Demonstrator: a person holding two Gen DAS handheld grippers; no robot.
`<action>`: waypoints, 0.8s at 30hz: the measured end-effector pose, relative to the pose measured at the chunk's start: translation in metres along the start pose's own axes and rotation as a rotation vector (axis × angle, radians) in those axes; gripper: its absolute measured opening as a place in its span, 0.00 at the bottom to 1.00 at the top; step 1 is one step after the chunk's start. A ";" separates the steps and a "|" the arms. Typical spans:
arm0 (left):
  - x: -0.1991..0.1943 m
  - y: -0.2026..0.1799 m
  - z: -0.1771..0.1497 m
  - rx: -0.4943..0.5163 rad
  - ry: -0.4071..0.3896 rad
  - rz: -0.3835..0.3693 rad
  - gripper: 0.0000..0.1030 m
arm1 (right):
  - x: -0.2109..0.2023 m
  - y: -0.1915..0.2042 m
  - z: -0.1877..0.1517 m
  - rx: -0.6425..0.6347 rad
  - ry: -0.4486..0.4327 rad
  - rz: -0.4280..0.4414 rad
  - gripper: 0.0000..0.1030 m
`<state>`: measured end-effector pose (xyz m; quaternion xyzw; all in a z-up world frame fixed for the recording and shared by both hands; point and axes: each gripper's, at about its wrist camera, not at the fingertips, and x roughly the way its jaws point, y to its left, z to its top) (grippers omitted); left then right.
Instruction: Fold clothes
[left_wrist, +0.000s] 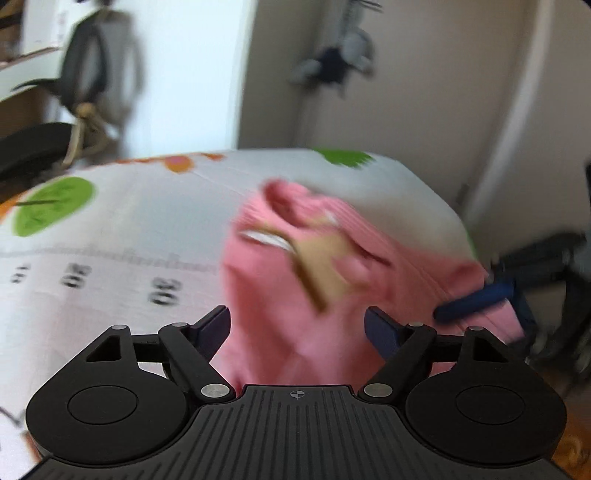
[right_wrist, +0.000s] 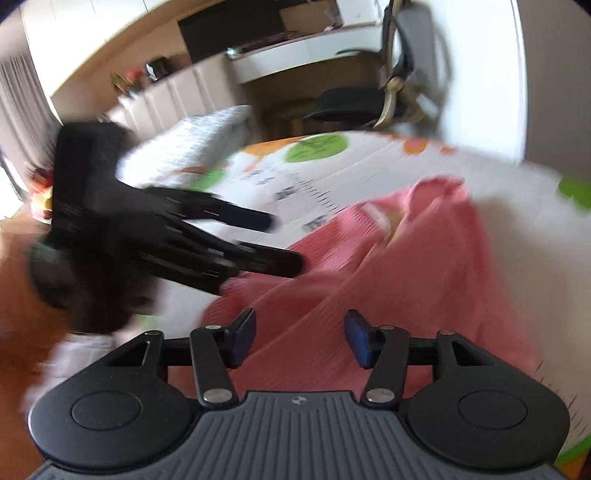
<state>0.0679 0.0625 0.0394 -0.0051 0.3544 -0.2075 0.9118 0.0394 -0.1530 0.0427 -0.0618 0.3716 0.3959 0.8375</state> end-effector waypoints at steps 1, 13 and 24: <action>-0.005 0.002 0.002 -0.001 -0.014 0.013 0.85 | -0.001 -0.003 -0.003 -0.013 0.005 -0.020 0.56; 0.008 -0.038 -0.009 0.133 0.005 -0.146 0.91 | -0.062 -0.069 0.000 -0.227 -0.192 -0.550 0.01; 0.029 -0.063 -0.024 0.265 0.073 -0.050 0.07 | -0.062 -0.175 0.019 0.072 -0.283 -0.429 0.49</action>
